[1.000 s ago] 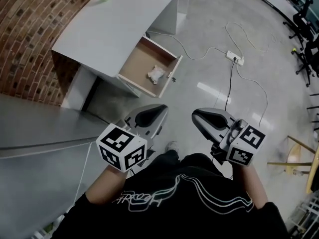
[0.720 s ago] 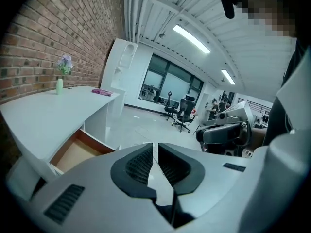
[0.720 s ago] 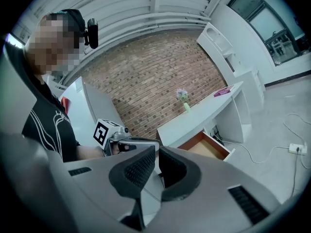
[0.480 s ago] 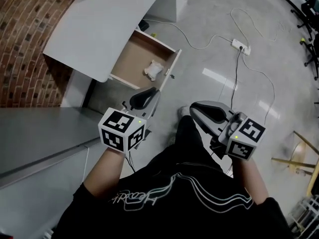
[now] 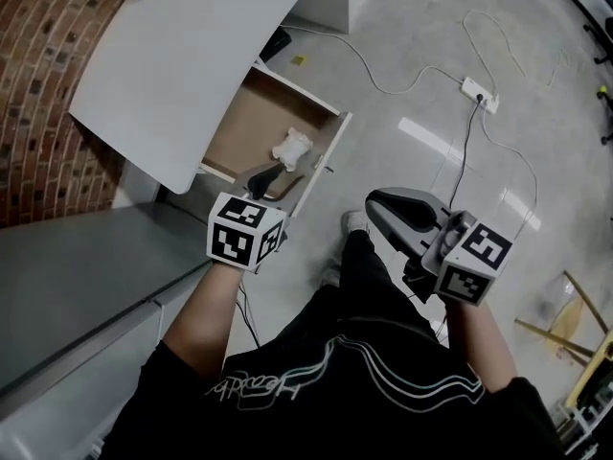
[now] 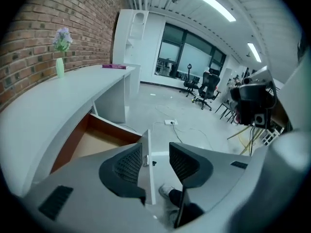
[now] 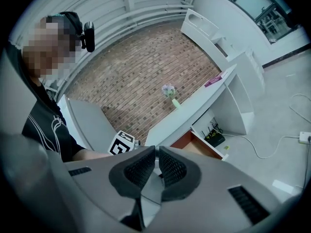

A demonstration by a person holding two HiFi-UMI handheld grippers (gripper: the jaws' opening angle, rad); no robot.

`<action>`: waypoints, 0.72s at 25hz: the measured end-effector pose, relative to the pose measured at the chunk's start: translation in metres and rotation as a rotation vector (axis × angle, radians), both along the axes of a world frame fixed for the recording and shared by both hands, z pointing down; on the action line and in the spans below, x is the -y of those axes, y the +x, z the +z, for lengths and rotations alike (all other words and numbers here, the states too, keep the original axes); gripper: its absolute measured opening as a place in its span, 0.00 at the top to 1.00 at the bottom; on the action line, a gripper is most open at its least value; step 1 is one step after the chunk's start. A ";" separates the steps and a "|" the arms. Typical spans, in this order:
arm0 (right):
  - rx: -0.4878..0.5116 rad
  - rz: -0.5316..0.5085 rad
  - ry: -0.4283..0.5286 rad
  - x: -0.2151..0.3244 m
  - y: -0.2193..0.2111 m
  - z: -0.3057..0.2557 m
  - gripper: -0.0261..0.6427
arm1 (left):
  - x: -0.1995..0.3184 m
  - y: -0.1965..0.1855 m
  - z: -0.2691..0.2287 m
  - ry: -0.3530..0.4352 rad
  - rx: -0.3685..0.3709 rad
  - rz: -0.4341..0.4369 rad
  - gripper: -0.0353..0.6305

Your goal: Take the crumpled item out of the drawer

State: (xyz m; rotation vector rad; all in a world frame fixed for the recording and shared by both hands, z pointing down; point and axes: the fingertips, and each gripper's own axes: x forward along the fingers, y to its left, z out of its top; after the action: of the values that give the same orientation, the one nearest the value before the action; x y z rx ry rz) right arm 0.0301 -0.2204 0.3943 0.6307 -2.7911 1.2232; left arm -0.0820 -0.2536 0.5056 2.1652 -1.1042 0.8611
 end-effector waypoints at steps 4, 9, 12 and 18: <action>-0.030 -0.040 0.014 0.031 0.003 0.030 0.88 | 0.028 -0.012 0.052 -0.067 0.064 -0.004 0.65; -0.021 -0.055 -0.048 0.065 0.004 0.065 0.88 | 0.057 -0.028 0.115 -0.163 0.126 -0.012 0.62; -0.016 -0.073 -0.072 0.080 0.000 0.082 0.88 | 0.074 -0.036 0.147 -0.204 0.166 0.000 0.61; -0.025 -0.101 -0.113 0.101 -0.001 0.112 0.88 | 0.095 -0.053 0.209 -0.300 0.199 -0.011 0.59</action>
State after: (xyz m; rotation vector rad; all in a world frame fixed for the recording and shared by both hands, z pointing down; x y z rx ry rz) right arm 0.0295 -0.3218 0.5065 0.4875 -2.6745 1.3321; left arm -0.1355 -0.3485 0.7147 1.8559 -1.0052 1.1767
